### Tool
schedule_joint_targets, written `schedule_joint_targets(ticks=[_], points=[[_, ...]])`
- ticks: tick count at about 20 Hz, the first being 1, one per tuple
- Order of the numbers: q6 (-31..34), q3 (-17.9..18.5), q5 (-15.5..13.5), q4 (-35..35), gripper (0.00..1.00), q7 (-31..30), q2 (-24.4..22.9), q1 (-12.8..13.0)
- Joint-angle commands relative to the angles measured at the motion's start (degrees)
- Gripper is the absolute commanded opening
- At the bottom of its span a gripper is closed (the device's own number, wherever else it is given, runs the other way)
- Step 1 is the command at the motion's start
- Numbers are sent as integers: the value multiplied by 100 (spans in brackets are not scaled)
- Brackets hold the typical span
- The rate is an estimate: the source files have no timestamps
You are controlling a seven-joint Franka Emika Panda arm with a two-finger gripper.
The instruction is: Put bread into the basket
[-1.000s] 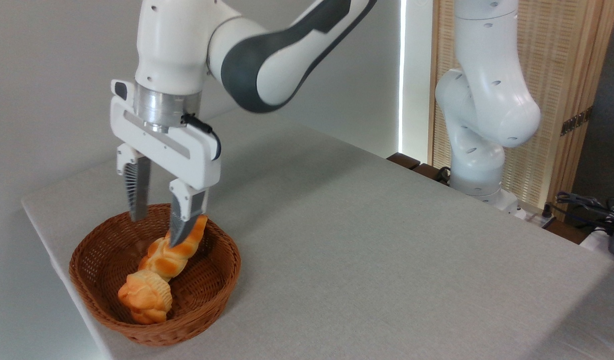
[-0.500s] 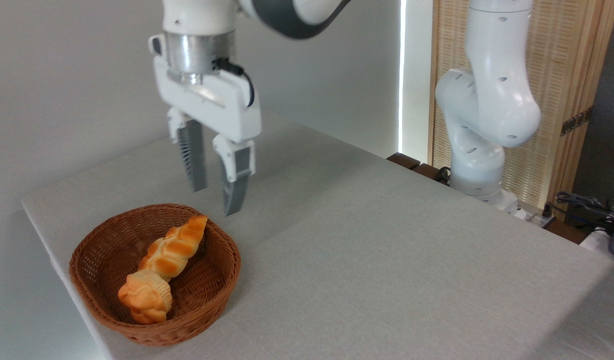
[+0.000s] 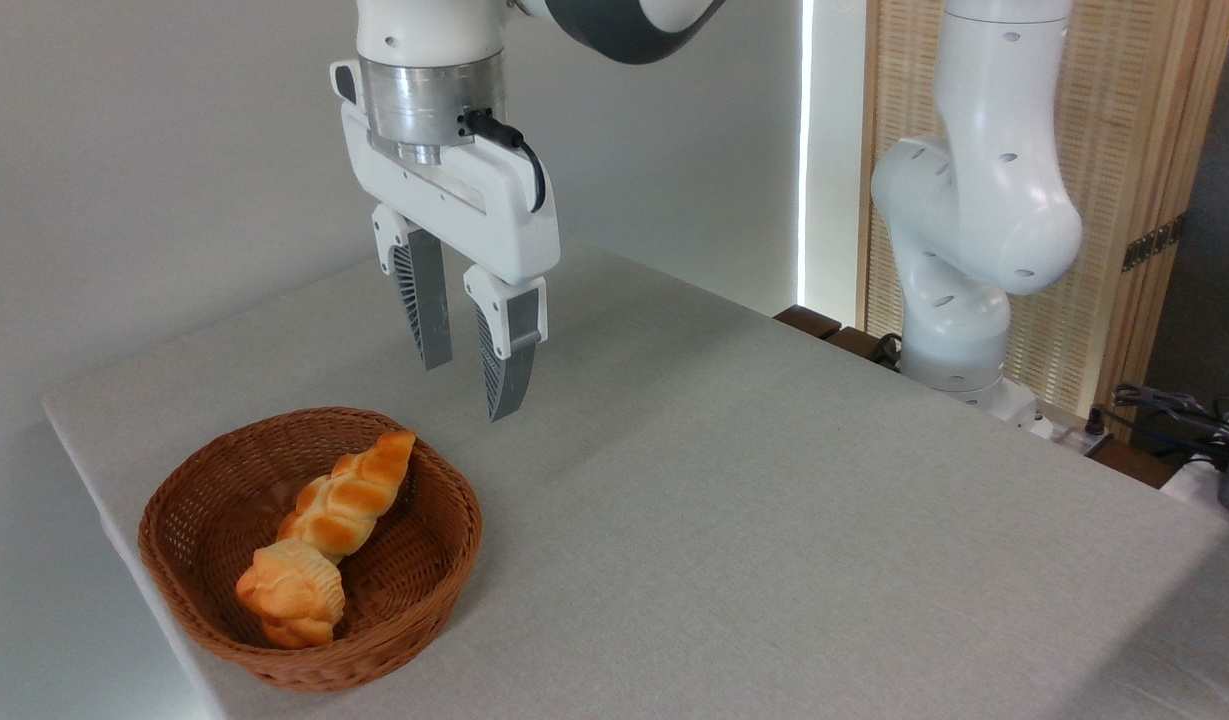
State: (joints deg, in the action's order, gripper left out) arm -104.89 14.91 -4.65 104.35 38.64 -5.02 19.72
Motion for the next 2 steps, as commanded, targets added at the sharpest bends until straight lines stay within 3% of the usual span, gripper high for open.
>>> schedule_joint_targets(ticks=[1, 2], points=[[30, 30, -141, -99, 100, -287, 116, 49], [30, 38, -159, -99, 100, -278, 116, 49]])
